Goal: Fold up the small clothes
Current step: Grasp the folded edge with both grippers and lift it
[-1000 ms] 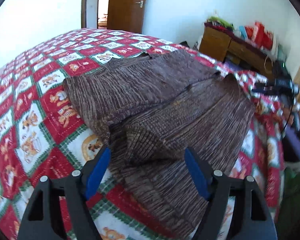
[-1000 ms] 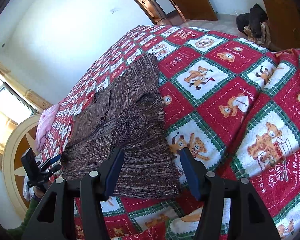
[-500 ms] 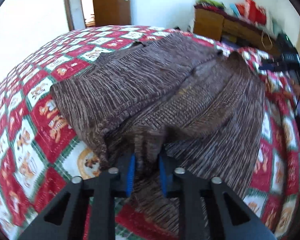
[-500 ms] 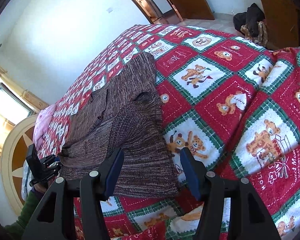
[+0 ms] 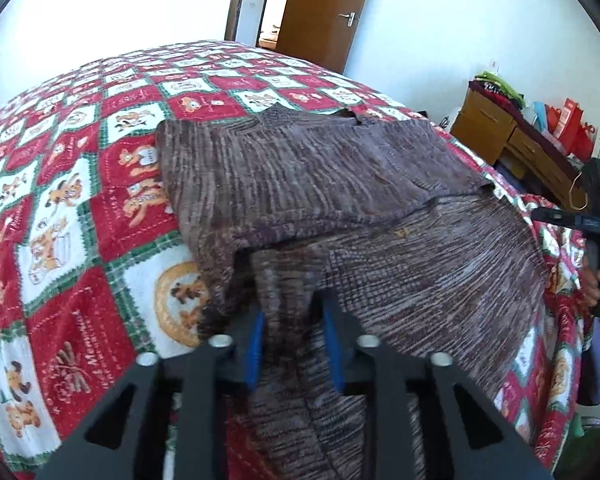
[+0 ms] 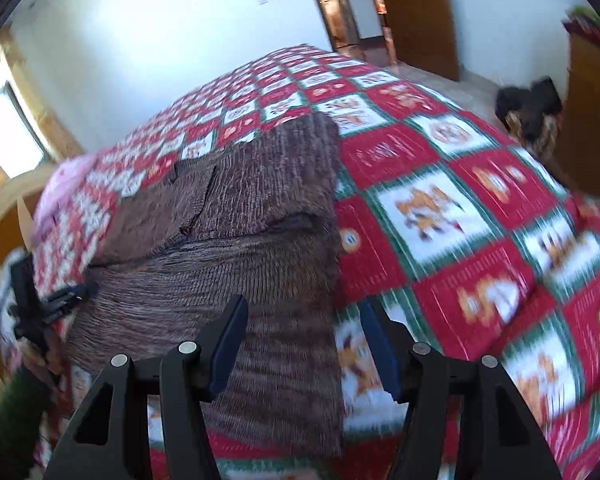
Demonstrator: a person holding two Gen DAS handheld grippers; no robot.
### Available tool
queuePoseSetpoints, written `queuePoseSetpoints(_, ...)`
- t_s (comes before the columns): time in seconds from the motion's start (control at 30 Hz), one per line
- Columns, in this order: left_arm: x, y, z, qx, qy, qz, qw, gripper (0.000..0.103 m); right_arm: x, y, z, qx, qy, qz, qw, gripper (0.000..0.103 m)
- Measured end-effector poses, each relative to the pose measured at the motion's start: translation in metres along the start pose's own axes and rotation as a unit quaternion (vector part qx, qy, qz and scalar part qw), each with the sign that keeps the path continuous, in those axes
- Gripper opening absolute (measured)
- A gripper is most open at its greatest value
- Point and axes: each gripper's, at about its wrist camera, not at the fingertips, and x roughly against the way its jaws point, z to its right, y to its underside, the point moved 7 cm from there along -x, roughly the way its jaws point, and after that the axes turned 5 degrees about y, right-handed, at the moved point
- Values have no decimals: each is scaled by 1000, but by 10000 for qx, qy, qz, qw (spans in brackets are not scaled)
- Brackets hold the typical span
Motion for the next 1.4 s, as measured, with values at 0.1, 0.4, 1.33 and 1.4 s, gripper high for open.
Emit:
queuePoseSetpoints(0.1,-2,1,3,-37,-4,8,10000,41,-21,-9,-8,210,76,-95,9997,60)
queuePoseSetpoints(0.4,1,2,1,-4,-121,146,9998,12,-40,0,-28,766,454,-70,9960,11)
queuePoseSetpoints(1.33,30,-98,-30,1156,-920,1257,9810,10,5,-119,-64,1131,516,1084,9863,10)
queuePoseSetpoints(1.4,24,-111,-43,1335,-974,1298,9777,10,-10,-141,-65,1114,571,1135,9856,10)
